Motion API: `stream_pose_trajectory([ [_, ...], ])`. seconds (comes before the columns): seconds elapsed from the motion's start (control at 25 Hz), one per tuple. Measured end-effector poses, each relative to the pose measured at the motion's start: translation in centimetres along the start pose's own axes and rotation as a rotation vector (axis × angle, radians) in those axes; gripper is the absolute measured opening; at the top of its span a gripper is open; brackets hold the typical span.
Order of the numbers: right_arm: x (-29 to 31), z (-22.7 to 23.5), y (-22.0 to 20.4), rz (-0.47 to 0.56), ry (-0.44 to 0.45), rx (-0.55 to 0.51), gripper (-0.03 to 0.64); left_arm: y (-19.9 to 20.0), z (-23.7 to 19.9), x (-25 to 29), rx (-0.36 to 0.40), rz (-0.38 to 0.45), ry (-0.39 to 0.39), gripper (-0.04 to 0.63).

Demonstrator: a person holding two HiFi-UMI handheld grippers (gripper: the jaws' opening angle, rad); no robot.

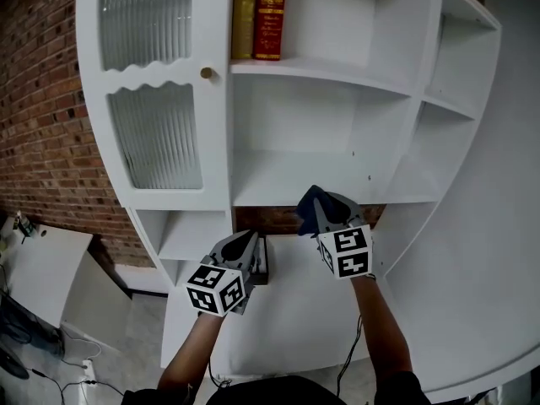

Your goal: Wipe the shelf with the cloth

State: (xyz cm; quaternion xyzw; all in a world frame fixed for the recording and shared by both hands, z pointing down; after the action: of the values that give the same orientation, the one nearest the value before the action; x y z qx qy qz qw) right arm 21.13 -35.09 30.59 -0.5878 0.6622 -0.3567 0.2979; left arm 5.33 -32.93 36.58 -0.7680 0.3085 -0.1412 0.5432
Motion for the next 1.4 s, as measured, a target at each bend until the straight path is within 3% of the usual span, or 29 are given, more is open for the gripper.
stream_pose_trajectory([
  [0.28, 3.3, 1.0, -0.3, -0.067, -0.005, -0.211, 0.067, -0.1, -0.6, 1.0, 0.031, 0.003, 0.031, 0.015],
  [1.0, 9.7, 1.1, -3.1, -0.224, 0.139, -0.414, 0.067, -0.6, -1.9, 3.1, 0.008, 0.008, 0.052, 0.015],
  [1.4, 10.7, 0.8, -3.2, -0.248, 0.193, -0.327, 0.066, -0.2, -2.1, 3.5, -0.033, 0.020, 0.024, 0.015],
])
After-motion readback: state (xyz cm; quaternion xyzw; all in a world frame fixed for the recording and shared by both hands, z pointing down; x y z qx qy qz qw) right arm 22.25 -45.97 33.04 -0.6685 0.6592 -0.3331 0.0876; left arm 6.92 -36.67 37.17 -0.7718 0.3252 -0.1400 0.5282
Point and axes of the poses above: the fingertips, and each gripper's own axes: x forward along the fingers, z to its right, y out of its top, the point moved 1 cm from there along -x, backward along the fingers, and after that the axes turned 11 degrees about -x, right-handed, at the moved point
